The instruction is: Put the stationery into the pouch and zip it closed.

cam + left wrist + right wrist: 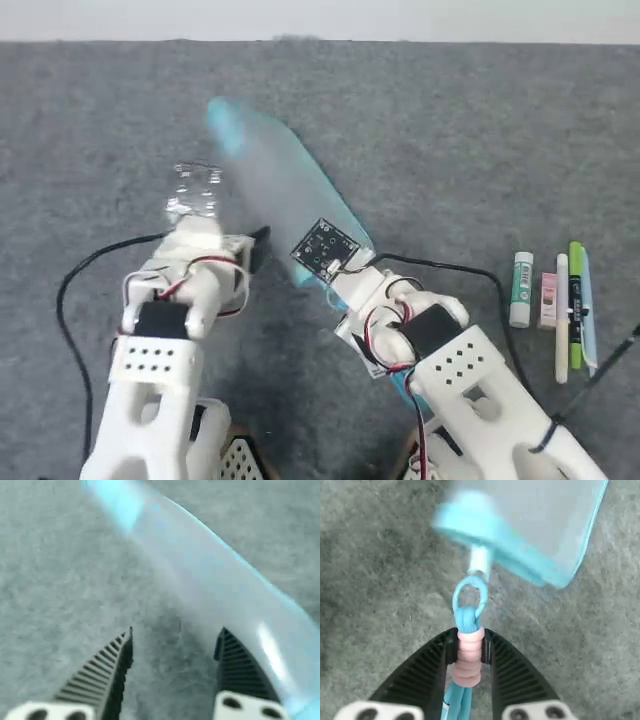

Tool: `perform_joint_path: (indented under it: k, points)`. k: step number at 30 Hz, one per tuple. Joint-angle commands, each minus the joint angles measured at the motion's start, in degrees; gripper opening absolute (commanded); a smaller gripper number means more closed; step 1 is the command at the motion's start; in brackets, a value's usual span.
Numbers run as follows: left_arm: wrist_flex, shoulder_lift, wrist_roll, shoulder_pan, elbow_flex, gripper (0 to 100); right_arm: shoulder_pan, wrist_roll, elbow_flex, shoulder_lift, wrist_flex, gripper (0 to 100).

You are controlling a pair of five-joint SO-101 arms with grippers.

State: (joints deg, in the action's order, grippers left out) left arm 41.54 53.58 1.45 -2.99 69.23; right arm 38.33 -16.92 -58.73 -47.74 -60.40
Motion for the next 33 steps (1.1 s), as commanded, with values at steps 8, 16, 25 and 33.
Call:
perform_joint_path:
  k: [8, 16, 25, 33]
  points:
    - [21.1, 24.0, -11.6, -1.2, 0.2, 25, -0.2, 1.1, 8.7, -1.2, -1.5, 0.6]
    - [22.9, 30.7, -14.5, 0.4, 0.7, 33, 0.0, 1.1, 33.6, 14.5, -10.7, 0.6]
    - [23.9, 30.9, -14.4, 9.8, 0.9, 35, 0.1, 1.7, 40.2, 23.5, -9.6, 0.6]
    - [15.1, 30.8, -14.4, 9.5, 8.1, 35, 0.1, 1.6, 40.3, 21.8, -11.9, 0.6]
